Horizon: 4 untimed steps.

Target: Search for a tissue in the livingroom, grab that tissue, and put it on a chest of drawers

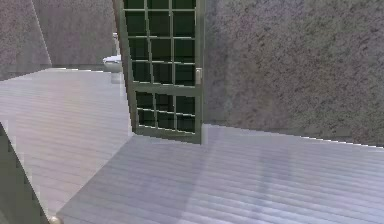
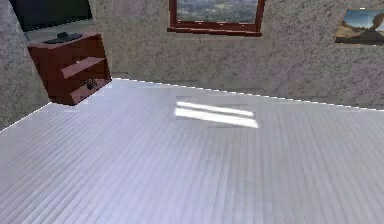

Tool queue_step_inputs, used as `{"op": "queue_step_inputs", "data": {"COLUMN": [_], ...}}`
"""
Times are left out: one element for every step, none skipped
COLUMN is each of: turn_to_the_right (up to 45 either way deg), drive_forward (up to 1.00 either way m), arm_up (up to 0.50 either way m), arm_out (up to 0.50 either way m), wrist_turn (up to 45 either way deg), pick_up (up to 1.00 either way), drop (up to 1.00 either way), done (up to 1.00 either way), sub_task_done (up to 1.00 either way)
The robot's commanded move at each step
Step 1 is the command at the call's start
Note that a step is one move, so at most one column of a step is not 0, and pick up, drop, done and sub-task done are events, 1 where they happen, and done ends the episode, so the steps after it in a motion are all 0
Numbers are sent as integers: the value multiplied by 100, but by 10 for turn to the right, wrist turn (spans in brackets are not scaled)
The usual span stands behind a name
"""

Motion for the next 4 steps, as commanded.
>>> {"op": "queue_step_inputs", "data": {"turn_to_the_right": [0, -450, -300, 0], "drive_forward": [90, 0, 0, 100], "arm_up": [0, 0, 0, 0], "arm_out": [0, 0, 0, 0], "wrist_turn": [0, 0, 0, 0], "pick_up": [0, 0, 0, 0], "drop": [0, 0, 0, 0], "done": [0, 0, 0, 0], "sub_task_done": [0, 0, 0, 0]}}
